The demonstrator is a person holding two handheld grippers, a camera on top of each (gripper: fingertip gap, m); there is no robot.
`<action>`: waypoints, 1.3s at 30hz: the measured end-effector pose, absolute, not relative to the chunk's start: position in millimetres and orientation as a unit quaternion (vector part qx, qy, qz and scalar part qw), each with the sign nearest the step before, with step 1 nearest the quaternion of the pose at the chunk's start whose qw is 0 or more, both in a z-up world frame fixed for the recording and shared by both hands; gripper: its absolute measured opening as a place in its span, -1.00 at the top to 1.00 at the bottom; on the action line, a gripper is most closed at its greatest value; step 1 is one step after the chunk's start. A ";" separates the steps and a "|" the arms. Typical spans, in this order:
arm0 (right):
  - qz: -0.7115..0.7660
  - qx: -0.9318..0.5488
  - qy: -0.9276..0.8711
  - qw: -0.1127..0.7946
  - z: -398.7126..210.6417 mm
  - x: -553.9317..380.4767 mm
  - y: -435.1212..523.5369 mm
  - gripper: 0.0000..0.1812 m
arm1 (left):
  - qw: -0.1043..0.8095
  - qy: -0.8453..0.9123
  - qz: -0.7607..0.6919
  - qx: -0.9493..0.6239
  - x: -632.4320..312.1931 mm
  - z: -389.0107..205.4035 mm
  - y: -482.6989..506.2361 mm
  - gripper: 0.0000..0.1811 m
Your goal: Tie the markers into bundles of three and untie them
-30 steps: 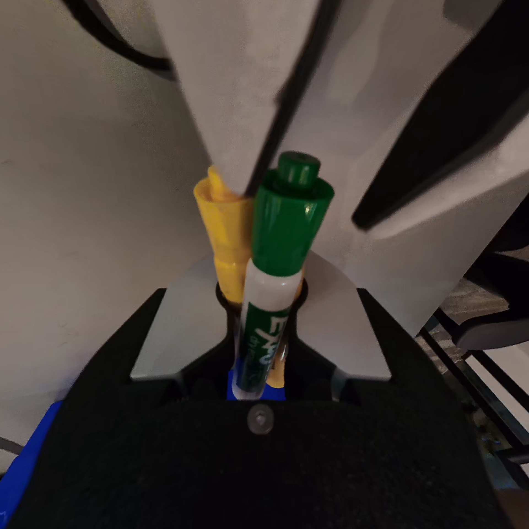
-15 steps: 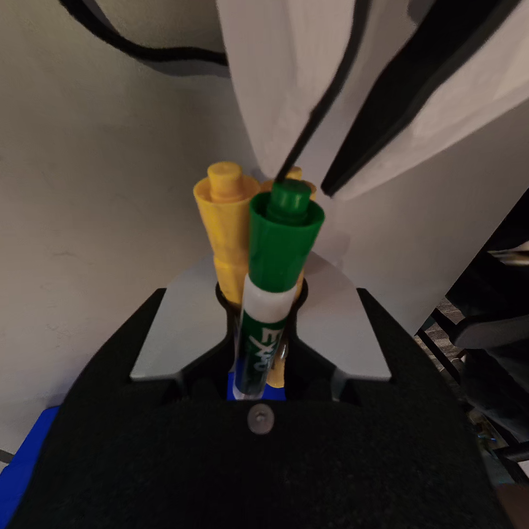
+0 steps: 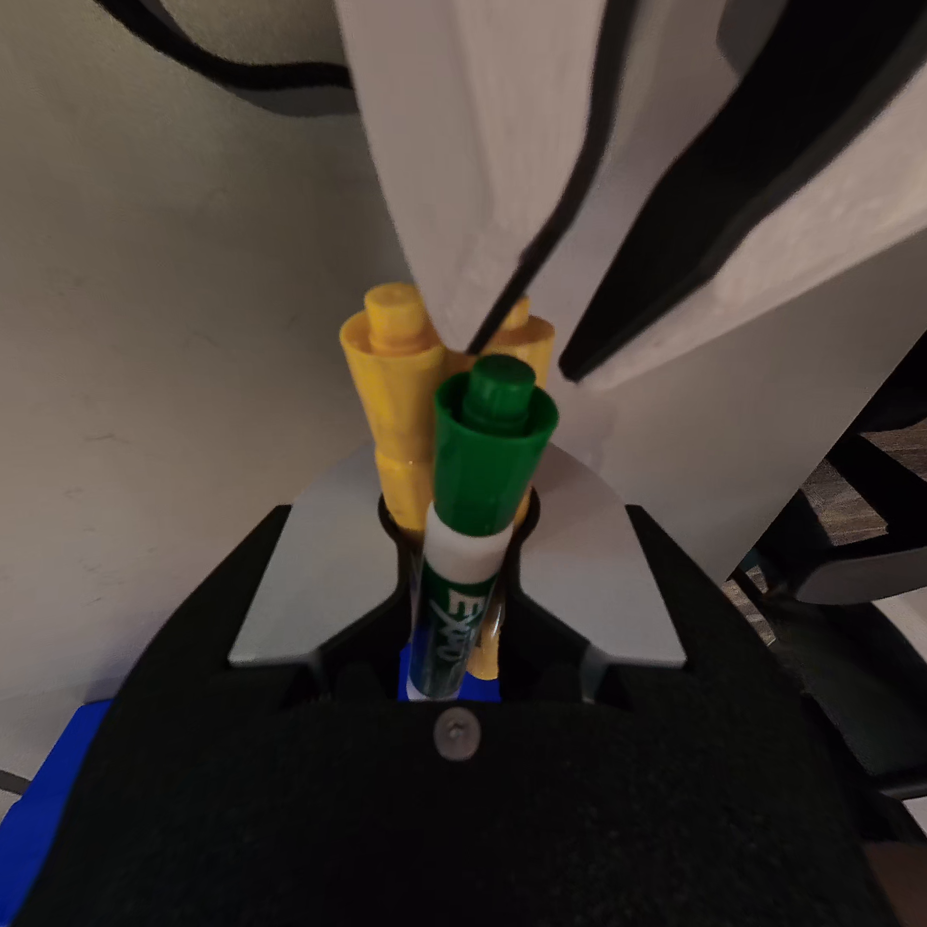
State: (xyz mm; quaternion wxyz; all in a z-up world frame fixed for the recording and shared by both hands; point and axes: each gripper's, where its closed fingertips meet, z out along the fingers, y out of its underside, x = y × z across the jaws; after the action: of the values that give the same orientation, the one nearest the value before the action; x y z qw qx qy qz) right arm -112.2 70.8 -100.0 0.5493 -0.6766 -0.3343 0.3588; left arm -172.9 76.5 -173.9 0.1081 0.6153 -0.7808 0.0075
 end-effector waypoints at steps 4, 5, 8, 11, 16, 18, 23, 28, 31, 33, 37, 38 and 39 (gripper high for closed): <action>0.336 -0.686 -0.331 0.553 -97.1 -91.7 73.0 0.78 | 0.106 -0.778 0.007 0.619 -176.9 -171.4 78.8 0.55; 0.322 -0.697 -0.333 0.547 -100.2 -84.0 74.8 0.72 | 0.105 -0.778 0.005 0.620 -179.1 -170.6 80.2 0.55; 0.307 -0.758 -0.345 0.461 -120.6 -66.8 67.9 0.63 | 0.102 -0.775 -0.002 0.624 -188.8 -168.8 84.6 0.55; 0.280 -0.825 -0.348 0.346 -153.5 -57.3 41.1 0.50 | 0.103 -0.770 -0.011 0.630 -201.5 -169.1 88.8 0.55; 0.171 -0.855 -0.357 0.337 -179.6 -58.7 16.1 0.50 | 0.099 -0.765 -0.007 0.636 -210.8 -174.5 93.9 0.55; 0.119 -0.864 -0.362 0.329 -184.6 -57.9 18.8 0.51 | 0.100 -0.763 -0.004 0.639 -211.6 -175.7 95.1 0.55; 0.123 -0.887 -0.323 0.306 -195.3 -62.0 33.5 0.75 | 0.096 -0.767 0.002 0.634 -206.9 -173.2 95.5 0.55; 0.152 -0.878 -0.284 0.354 -176.0 -57.8 45.7 0.99 | 0.094 -0.771 0.011 0.630 -197.7 -171.8 97.1 0.55; 0.261 -0.844 -0.216 0.416 -145.7 -68.1 51.8 0.99 | 0.096 -0.772 0.020 0.628 -190.8 -173.2 97.0 0.55; 0.363 -0.805 -0.147 0.445 -124.6 -74.6 56.7 0.99 | 0.096 -0.773 0.025 0.626 -186.0 -174.5 96.3 0.55; 0.464 -0.742 -0.045 0.482 -101.4 -73.3 72.3 0.99 | 0.097 -0.778 0.031 0.620 -177.9 -176.4 92.1 0.55; 0.478 -0.729 -0.036 0.489 -96.4 -74.8 75.3 0.99 | 0.098 -0.779 0.032 0.618 -176.1 -176.7 90.7 0.55; 0.496 -0.715 -0.031 0.491 -91.0 -78.9 76.9 0.99 | 0.098 -0.781 0.033 0.617 -174.2 -176.7 89.4 0.55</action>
State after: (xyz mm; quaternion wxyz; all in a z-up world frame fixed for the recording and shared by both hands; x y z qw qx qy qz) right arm -78.9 76.9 -91.0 0.4912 -0.7151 -0.0312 0.4962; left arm -174.2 89.4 -176.7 0.0977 0.6165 -0.7806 0.0327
